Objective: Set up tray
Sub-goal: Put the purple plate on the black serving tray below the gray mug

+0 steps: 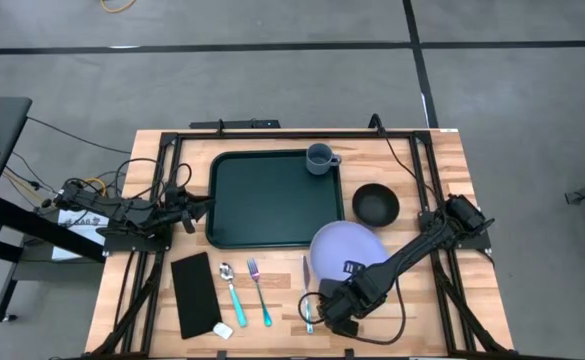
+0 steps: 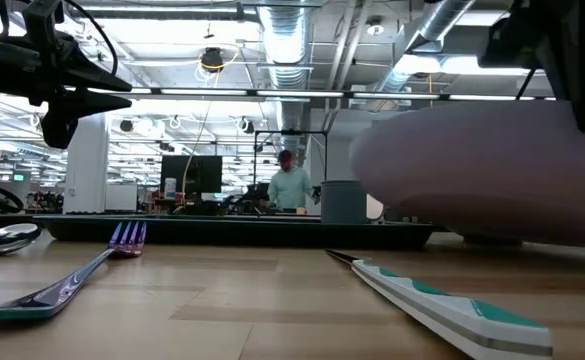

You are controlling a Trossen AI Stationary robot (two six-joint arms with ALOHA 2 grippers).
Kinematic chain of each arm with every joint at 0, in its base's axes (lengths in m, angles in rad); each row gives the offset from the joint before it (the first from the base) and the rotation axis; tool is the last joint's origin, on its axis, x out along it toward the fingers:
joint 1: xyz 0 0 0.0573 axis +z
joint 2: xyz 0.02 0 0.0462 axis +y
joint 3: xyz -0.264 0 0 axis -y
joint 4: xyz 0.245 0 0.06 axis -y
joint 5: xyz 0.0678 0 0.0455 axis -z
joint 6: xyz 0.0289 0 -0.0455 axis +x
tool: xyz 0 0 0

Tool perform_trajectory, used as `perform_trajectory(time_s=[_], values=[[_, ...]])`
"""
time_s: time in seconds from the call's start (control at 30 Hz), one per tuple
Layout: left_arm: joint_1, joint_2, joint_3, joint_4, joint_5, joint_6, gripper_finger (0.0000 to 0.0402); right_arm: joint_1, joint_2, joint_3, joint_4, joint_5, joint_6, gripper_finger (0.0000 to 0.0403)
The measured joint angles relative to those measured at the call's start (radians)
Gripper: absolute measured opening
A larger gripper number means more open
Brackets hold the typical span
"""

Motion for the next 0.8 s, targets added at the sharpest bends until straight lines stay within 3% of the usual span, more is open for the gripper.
perform_trajectory(time_s=[0.37,0.8], values=[[0.0,0.0,0.0,0.0,0.0,0.0,0.0096,-0.116,-0.001,0.0,-0.018,0.001,-0.388,0.0],[0.0,0.0,0.0,0.0,0.0,0.0,0.0096,-0.363,-0.001,0.0,-0.018,0.0,-0.818,0.0]])
